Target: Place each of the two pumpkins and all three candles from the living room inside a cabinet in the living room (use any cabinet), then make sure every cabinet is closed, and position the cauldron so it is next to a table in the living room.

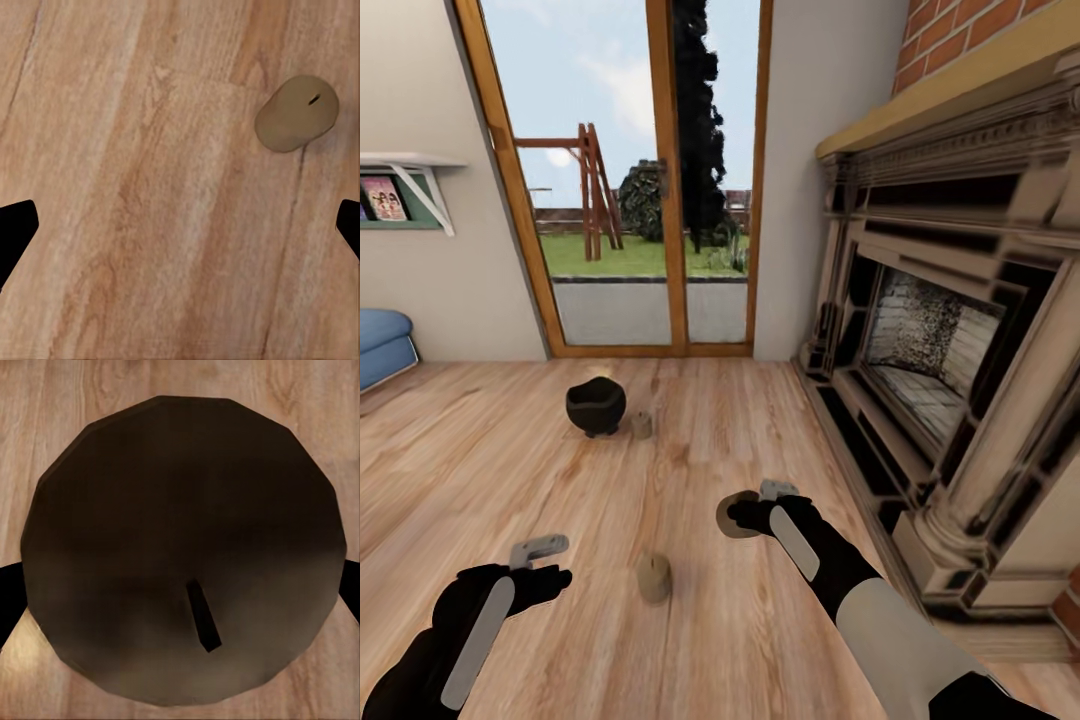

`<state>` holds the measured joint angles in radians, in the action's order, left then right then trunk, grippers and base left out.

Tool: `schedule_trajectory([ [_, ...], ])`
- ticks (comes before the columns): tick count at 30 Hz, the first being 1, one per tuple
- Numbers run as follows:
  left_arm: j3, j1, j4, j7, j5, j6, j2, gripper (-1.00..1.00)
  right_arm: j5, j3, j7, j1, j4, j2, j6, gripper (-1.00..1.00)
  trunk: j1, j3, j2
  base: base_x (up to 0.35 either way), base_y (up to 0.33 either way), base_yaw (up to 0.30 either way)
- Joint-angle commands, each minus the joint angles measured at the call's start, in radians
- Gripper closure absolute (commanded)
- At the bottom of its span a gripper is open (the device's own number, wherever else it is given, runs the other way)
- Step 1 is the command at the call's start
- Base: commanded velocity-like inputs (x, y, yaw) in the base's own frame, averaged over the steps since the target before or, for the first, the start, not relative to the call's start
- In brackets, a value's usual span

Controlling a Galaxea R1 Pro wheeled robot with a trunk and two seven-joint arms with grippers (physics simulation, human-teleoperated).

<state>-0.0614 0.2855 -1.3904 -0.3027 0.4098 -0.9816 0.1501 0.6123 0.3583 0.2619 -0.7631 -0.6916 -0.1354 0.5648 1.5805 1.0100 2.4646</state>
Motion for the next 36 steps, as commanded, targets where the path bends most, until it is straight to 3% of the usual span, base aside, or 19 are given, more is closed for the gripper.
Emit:
schedule_trajectory([
  [1,0.000,0.000,-0.001,-0.009,0.011,-0.003,0.000,-1.00,0.010,0.004,0.010,-0.001,-0.002,0.000,0.001,1.00,0.000,0.001,0.000,0.331,0.000,0.000],
  [20,0.000,0.000,-0.001,-0.010,0.011,-0.003,-0.001,-1.00,0.010,0.004,0.010,-0.001,-0.002,0.000,0.000,1.00,0.000,0.001,0.000,0.323,-0.028,0.000],
  [27,0.000,0.000,0.003,-0.010,0.011,-0.003,-0.001,-1.00,0.010,0.005,0.010,-0.001,-0.002,0.000,0.001,1.00,0.000,0.001,0.000,0.261,-0.193,0.000],
  [36,0.000,0.000,-0.003,-0.007,0.012,-0.003,-0.004,-1.00,0.010,0.006,0.009,-0.001,-0.003,0.000,0.001,1.00,0.000,0.001,0.000,0.060,-0.054,0.000],
])
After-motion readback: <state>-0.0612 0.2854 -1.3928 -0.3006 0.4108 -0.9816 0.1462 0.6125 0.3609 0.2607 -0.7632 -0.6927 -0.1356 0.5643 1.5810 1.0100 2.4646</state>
